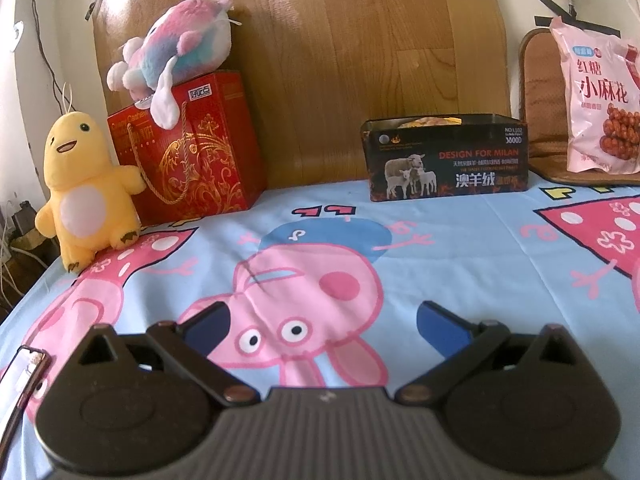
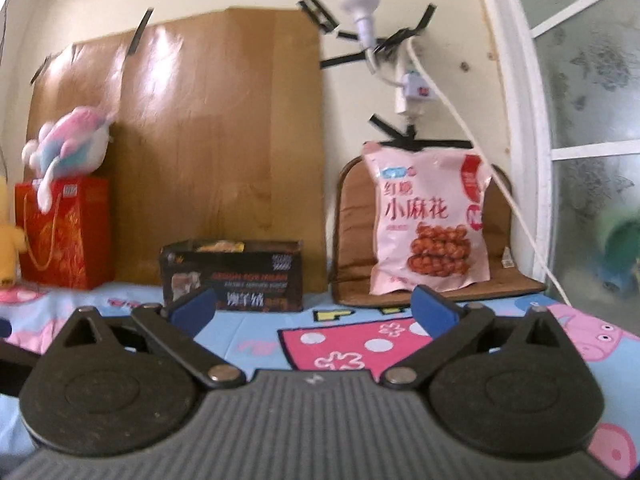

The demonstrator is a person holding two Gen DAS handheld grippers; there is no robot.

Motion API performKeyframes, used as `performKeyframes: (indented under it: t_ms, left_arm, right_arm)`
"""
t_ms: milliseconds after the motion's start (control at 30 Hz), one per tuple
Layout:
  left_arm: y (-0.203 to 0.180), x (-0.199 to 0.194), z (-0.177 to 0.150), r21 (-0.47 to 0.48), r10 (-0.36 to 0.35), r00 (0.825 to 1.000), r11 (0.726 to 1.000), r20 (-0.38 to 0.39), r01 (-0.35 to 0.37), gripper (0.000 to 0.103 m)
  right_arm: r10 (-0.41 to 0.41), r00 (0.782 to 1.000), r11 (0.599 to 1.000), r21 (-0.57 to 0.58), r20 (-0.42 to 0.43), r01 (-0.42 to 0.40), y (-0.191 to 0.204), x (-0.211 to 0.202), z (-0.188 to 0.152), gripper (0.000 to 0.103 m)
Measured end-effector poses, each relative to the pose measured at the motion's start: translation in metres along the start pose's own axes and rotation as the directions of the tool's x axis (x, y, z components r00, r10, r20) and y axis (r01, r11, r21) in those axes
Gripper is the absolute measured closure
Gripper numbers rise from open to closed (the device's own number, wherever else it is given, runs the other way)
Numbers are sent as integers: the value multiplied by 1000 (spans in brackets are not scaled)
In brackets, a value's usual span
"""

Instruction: Organize snacks

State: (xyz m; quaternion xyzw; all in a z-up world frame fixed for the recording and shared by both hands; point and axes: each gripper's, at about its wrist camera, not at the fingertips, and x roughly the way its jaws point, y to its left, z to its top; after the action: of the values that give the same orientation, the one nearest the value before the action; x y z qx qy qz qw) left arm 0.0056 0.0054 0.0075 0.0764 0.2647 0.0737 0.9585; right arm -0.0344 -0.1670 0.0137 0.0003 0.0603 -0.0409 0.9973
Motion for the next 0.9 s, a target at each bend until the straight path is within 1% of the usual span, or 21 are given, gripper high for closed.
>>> performKeyframes:
  t_ms: [100,167,300,367,433,500,633,900]
  left_arm:
    - [2,2,1,-14,-8,1000,1000,-17,7,0]
    - [4,3,1,-24,-11,1000,1000,-23,10,0]
    - [4,4,1,-26,-16,999,1000,-28,16,0]
    - [5,4,1,-32,-24,999,999,-35,23,0]
    - [7,6,1,-47,-34,998,998,-46,32,0]
    - [10,8,2,-66,-45,997,997,-59,41,0]
    - [12,9,2,-81,-57,996,995,-67,52,0]
    - [10,6,2,-72,-69,996,995,-51,65,0]
  right_arm:
    - [22,999,1000,12,-46,-21,-1,7,0,0]
    - [13,998,1000,12,-53,-12,-1,8,-1,0]
    - [26,998,1000,-14,-55,-26,5,5,-2,0]
    - [9,996,999,-50,-85,-14,12,8,-3,0]
    - [28,991,997,-67,-129,-37,16,14,-4,0]
    - [40,987,997,-56,-155,-49,14,17,-4,0]
    - [39,983,999,-19,-177,-43,9,20,-4,0]
    - [40,981,999,-19,-191,-45,10,22,-4,0]
